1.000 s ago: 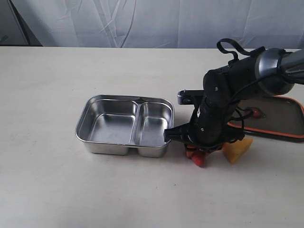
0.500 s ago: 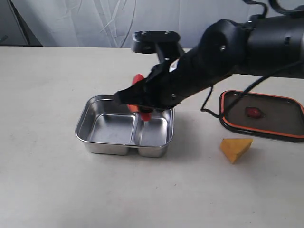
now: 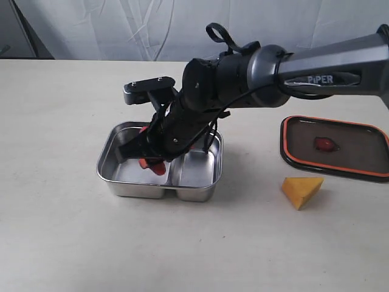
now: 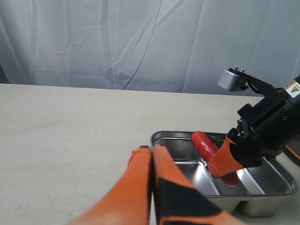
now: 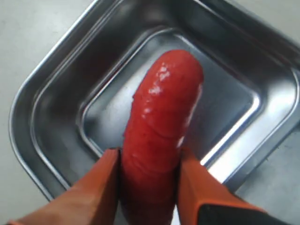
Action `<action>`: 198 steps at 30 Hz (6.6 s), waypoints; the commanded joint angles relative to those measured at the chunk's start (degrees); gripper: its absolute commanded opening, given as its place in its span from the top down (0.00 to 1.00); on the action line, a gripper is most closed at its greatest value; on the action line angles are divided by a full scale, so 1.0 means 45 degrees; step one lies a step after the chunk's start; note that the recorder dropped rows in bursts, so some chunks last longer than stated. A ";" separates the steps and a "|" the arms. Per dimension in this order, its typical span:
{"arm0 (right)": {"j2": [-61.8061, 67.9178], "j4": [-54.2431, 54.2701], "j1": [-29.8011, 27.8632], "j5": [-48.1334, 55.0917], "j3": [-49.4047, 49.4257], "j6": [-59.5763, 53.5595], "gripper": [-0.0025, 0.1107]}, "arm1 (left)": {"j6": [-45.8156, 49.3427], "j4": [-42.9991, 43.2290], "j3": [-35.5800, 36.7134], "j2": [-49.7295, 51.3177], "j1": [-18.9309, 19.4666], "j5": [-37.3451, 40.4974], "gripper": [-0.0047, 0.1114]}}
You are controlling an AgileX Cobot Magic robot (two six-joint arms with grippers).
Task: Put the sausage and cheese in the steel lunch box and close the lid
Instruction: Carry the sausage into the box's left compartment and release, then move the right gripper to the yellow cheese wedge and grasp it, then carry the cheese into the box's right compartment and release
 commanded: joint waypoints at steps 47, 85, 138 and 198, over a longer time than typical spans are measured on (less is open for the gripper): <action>-0.4895 -0.9176 -0.2105 0.3529 0.4916 0.4740 0.88 | 0.0016 0.0001 0.0067 -0.0068 -0.0101 -0.0088 0.96; -0.2056 -1.2387 -0.2111 0.2251 0.6610 0.5310 0.95 | 0.0016 0.0001 0.0067 -0.0068 -0.0101 -0.0088 0.96; -0.3628 -0.9750 -0.2111 0.4285 0.6416 1.4872 0.37 | 0.0016 0.0001 0.0067 -0.0068 -0.0101 -0.0088 0.96; -0.3216 -1.0597 -0.0520 -0.6569 0.5894 0.9432 0.99 | 0.0016 0.0001 0.0067 -0.0068 -0.0101 -0.0088 0.96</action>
